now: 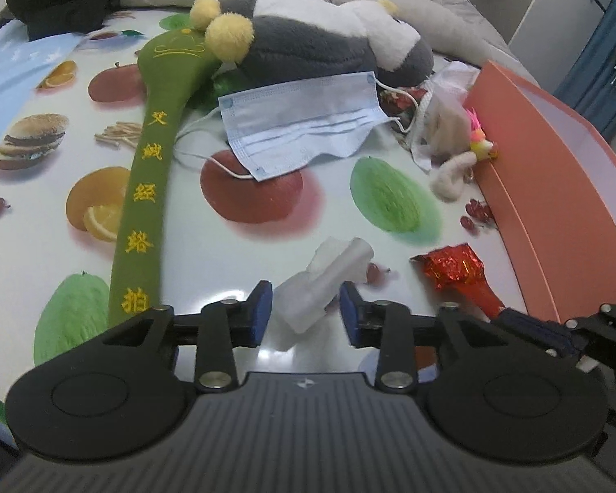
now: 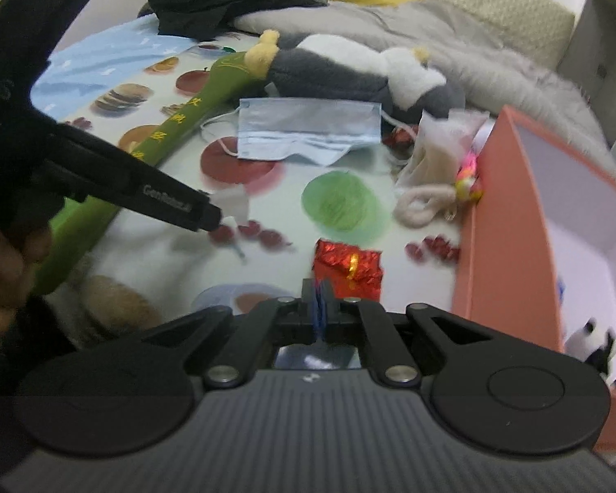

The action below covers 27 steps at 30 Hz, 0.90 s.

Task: Organize soft objects
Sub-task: 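Grasp the red candy wrapper with the right tool while the left tool grasps the white cloth, then lift the red wrapper and white cloth and carry them over the pink box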

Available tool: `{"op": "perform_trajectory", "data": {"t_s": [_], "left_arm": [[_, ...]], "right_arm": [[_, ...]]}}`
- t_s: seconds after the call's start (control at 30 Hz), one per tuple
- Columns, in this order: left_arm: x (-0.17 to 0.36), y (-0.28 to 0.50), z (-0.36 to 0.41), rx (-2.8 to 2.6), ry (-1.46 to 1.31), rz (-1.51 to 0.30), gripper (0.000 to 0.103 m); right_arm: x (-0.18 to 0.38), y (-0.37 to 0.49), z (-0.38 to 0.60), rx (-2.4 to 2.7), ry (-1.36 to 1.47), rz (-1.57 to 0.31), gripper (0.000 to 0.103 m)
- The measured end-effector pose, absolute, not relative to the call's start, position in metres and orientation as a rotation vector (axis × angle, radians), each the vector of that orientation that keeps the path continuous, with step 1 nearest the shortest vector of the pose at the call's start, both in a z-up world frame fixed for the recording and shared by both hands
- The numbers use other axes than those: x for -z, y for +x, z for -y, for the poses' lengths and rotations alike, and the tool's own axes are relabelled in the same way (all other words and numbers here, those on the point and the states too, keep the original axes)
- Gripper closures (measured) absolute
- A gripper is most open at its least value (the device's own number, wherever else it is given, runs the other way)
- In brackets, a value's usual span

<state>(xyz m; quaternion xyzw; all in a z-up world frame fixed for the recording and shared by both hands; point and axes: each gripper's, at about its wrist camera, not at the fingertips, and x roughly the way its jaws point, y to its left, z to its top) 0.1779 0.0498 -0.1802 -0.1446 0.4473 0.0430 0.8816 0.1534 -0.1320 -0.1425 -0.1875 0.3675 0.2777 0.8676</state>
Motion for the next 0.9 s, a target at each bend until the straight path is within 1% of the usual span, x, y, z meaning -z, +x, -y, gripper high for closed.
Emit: {"op": "perform_trajectory", "data": {"t_s": [0.03,0.07,0.1,0.17,0.43,0.7,0.8,0.83,0.9], "left_arm": [[0.180,0.176,-0.050,-0.081,-0.301,-0.931,0.057],[0.180,0.175,-0.050,-0.067,-0.305,-0.931,0.054],[0.180,0.174,-0.051,-0.057,-0.315,-0.930,0.052],[0.180,0.173,-0.054,-0.046,-0.327,-0.925,0.050],[0.186,0.175,-0.056,-0.012,-0.308,-0.930,0.049],[0.194,0.175,-0.062,0.010,-0.326,-0.933,0.049],[0.198,0.175,-0.062,0.017,-0.330,-0.936,0.052],[0.198,0.174,-0.061,0.017,-0.327,-0.932,0.057],[0.198,0.173,-0.061,0.014,-0.320,-0.927,0.061]], "right_arm": [[0.143,0.155,0.134,-0.583,-0.368,-0.788,0.093],[0.144,0.156,0.135,-0.583,-0.347,-0.801,0.080],[0.145,0.158,0.136,-0.575,-0.329,-0.809,0.061],[0.145,0.163,0.138,-0.551,-0.306,-0.809,0.046],[0.155,0.190,0.131,-0.509,-0.305,-0.802,0.045],[0.176,0.219,0.127,-0.467,-0.271,-0.860,0.045],[0.183,0.223,0.128,-0.474,-0.250,-0.882,0.045],[0.184,0.224,0.128,-0.477,-0.247,-0.885,0.045],[0.185,0.224,0.129,-0.482,-0.235,-0.885,0.046]]}}
